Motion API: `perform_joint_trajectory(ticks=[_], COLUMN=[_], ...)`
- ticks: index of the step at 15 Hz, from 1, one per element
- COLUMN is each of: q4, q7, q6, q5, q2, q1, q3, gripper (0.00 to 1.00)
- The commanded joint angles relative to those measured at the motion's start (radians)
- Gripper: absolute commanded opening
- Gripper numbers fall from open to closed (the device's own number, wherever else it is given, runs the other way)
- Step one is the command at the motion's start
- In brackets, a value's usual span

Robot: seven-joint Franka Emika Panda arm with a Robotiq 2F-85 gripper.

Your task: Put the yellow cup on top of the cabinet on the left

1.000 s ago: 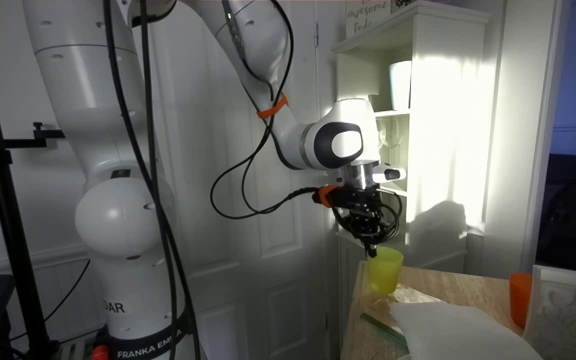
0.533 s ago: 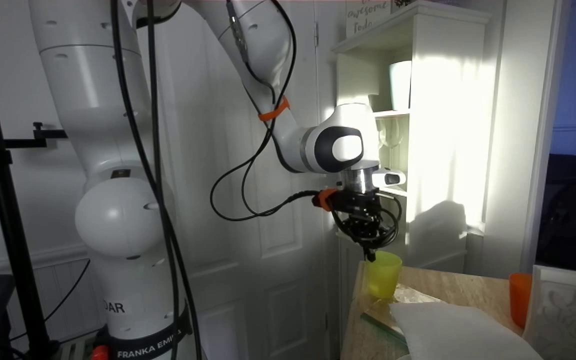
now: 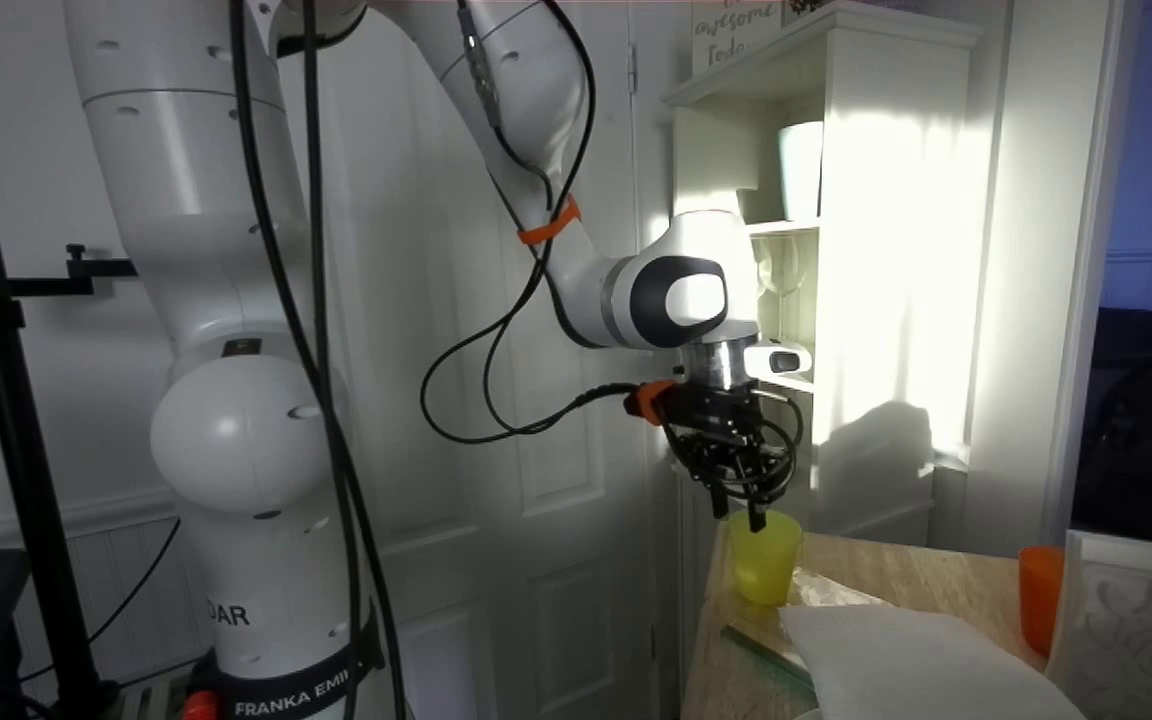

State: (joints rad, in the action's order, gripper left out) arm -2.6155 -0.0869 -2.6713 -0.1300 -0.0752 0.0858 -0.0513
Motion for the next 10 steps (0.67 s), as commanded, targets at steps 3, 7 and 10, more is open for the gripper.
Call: perform_joint_trajectory(ticks=[3, 7, 10], q4=[0.000, 0.078, 0.113], q7=[0.099, 0.240, 0.320], q6=[0.213, 0.340, 0.339], q5=[0.021, 0.113, 0.149], q2=[-0.187, -0.281, -0.331], q1=[-0.021, -0.029, -0.003], q3=[0.023, 0.040, 0.030], gripper=[0.98, 1.00, 1.00])
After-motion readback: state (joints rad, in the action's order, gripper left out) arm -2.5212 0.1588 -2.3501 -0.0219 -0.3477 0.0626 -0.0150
